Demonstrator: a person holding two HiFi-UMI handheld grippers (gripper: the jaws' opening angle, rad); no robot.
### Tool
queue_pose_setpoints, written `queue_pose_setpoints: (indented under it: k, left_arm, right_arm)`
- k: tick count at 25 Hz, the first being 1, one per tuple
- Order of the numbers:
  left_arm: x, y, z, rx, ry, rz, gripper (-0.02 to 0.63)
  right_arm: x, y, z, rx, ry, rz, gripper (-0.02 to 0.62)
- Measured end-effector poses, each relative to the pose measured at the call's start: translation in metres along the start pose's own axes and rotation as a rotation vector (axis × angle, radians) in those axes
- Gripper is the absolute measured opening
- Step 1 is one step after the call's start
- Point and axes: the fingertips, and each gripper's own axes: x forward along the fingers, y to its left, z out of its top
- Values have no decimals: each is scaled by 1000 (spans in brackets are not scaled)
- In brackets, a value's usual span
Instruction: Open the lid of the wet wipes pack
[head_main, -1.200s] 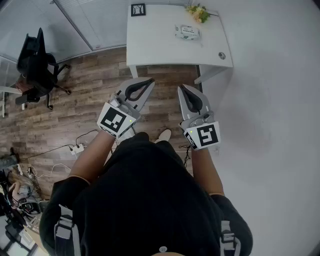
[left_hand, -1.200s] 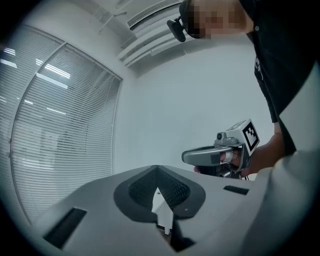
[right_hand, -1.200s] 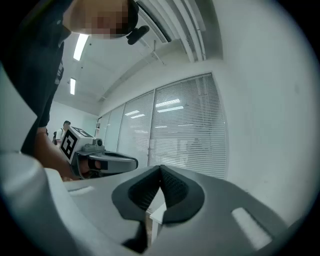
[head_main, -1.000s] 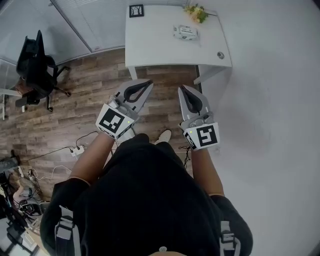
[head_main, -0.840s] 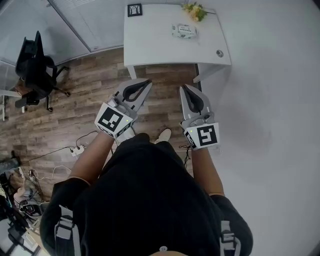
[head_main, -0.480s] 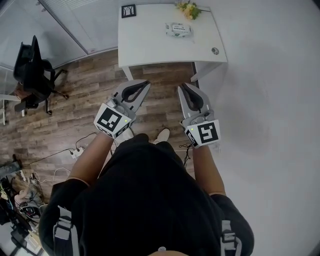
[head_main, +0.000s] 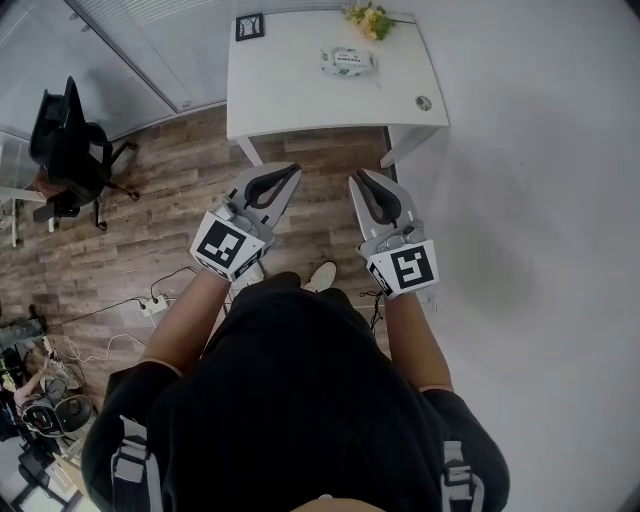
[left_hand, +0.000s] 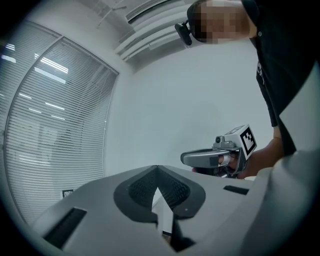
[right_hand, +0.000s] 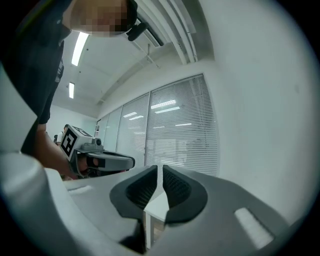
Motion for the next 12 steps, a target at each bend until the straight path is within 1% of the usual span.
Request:
queue_pose_setpoints:
  k: [4, 7, 9, 10, 12]
  left_arm:
    - [16, -12, 5, -6, -37, 29, 5]
    - [29, -24, 2, -11, -32, 37, 5]
    - [38, -29, -2, -18, -19, 38, 5]
    - [42, -31, -4, -23, -12, 39, 5]
    - [48, -34, -2, -26, -12, 43, 5]
  right_arm:
    - [-10, -13, 1, -3, -2, 29, 44]
    - [-20, -23, -1, -2, -2, 51, 44]
    - [-26, -33, -1, 2, -10, 48, 44]
    - [-28, -39, -1, 3, -15, 41, 55]
    - [-34, -50, 1, 3, -22, 25, 117]
